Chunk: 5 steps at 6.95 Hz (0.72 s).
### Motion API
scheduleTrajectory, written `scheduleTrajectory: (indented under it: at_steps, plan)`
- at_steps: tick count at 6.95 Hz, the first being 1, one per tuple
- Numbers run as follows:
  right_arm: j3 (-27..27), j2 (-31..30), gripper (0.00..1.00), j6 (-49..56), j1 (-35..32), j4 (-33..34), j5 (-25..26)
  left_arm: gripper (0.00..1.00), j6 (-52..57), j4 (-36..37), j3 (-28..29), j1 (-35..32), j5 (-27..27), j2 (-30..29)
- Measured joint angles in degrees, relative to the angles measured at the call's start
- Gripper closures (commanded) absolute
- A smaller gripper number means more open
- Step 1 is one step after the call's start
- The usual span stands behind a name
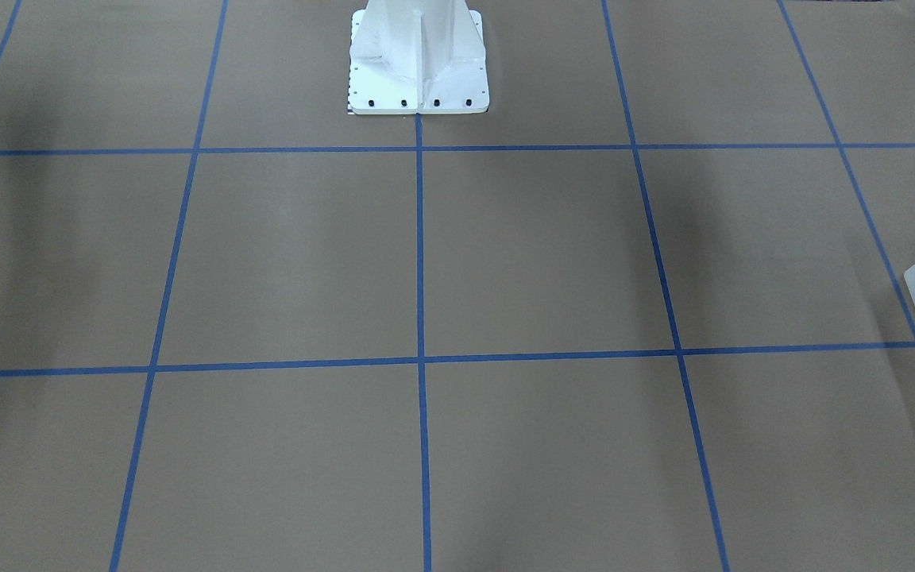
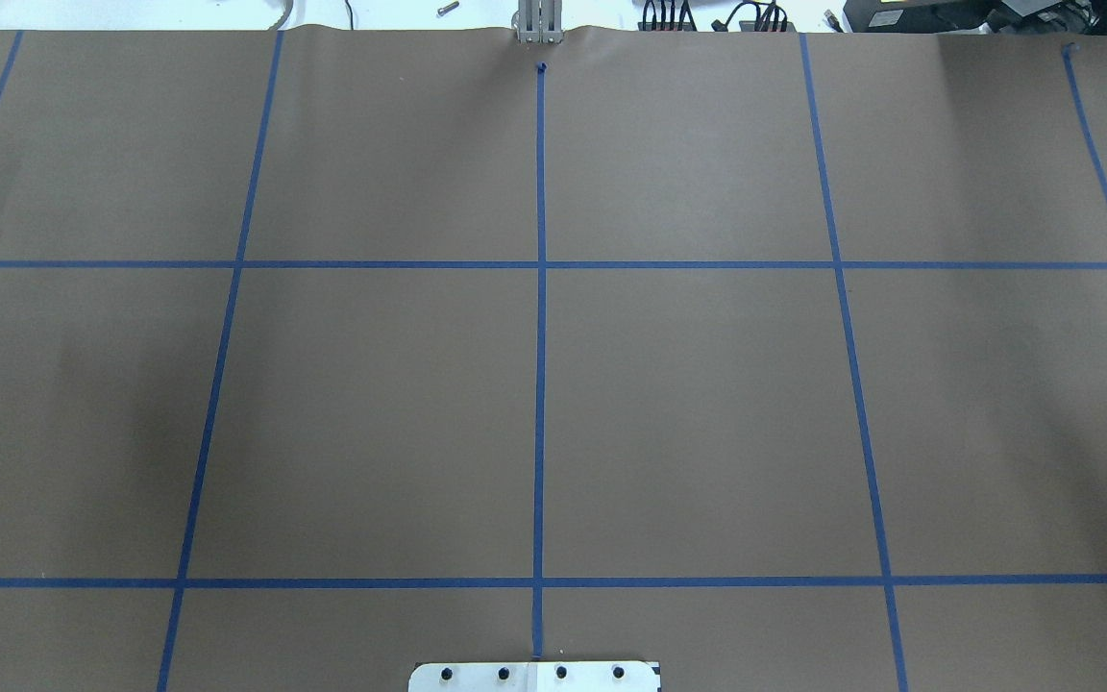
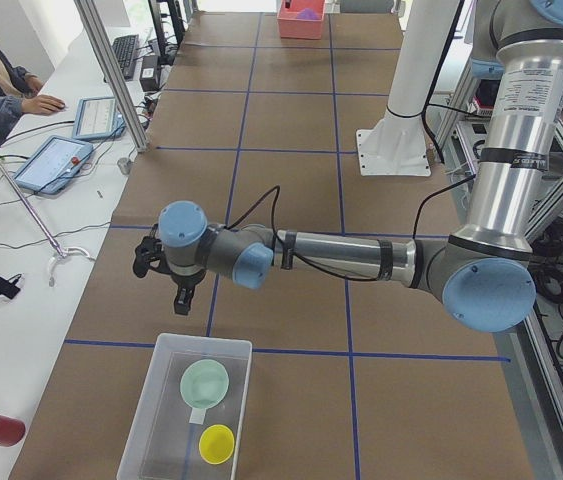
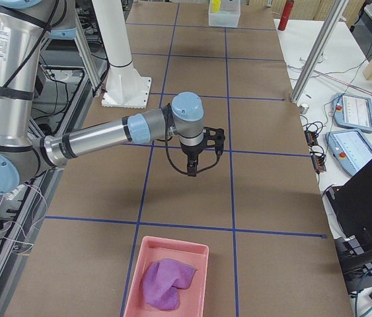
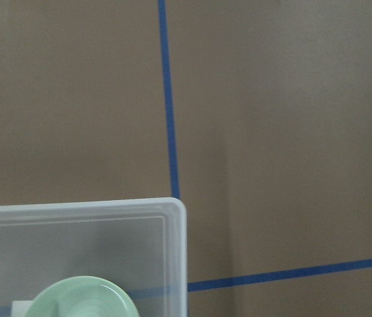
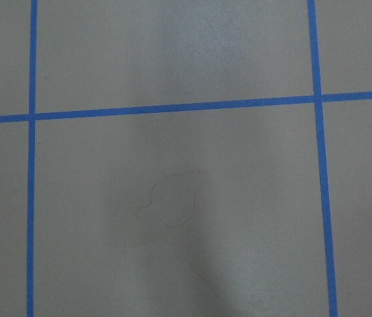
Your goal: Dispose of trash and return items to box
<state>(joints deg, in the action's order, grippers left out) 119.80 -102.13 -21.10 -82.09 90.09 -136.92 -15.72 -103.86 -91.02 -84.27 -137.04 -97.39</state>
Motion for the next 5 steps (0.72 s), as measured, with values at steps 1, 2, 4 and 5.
scheduleTrajectory:
  at_steps: [1, 2, 4, 5]
  plan:
    - [-0.01, 0.00, 0.00, 0.00, 0.00, 0.02, 0.20, 0.03, -1.29, 5.83, -8.97, 1.99, 1.20, 3.51]
    - [-0.12, 0.00, 0.00, 0.01, 0.07, 0.06, 0.54, 0.03, -1.24, 9.21, -15.81, 2.81, 1.64, 7.78]
    - [-1.27, 0.00, 0.00, 0.42, 0.22, 0.03, 1.86, 0.03, 1.75, 11.12, -23.19, 3.39, 1.85, 14.98]
    - [-1.87, -0.01, 0.00, 0.62, 0.25, 0.01, 2.08, 0.02, 3.66, 11.28, -24.13, 3.49, 1.86, 16.57]
